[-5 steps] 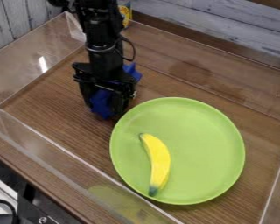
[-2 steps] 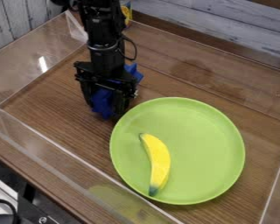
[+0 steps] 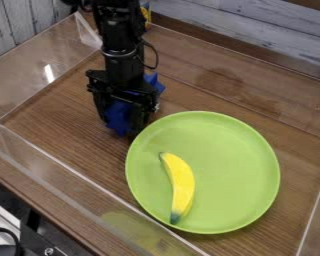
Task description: Put the blue object in the green plate
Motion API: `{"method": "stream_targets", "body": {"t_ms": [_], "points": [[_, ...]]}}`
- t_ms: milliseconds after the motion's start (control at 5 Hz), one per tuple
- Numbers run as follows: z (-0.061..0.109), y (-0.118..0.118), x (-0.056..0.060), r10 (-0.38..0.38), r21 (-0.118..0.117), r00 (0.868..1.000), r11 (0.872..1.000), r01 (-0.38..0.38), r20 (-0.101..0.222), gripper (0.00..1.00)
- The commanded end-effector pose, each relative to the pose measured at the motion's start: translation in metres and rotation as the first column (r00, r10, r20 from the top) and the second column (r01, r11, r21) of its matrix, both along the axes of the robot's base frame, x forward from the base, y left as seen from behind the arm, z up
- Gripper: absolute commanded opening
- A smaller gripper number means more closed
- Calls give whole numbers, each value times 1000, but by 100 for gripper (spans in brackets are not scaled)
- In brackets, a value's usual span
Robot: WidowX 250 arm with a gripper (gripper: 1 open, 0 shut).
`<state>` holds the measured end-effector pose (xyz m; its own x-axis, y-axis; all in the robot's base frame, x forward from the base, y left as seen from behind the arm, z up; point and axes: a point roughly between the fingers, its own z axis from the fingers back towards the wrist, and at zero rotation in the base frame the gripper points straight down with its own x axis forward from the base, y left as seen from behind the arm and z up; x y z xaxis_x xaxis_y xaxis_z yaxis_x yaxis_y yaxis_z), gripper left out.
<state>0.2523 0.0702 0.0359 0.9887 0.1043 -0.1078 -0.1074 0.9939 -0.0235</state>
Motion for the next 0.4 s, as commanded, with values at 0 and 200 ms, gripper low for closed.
{"method": "stream_targets", "body": {"t_ms": [0, 200], "points": [[16, 1, 9, -9, 22, 999, 1000, 8, 45, 0], [23, -1, 9, -14, 30, 999, 999, 13, 43, 0]]}}
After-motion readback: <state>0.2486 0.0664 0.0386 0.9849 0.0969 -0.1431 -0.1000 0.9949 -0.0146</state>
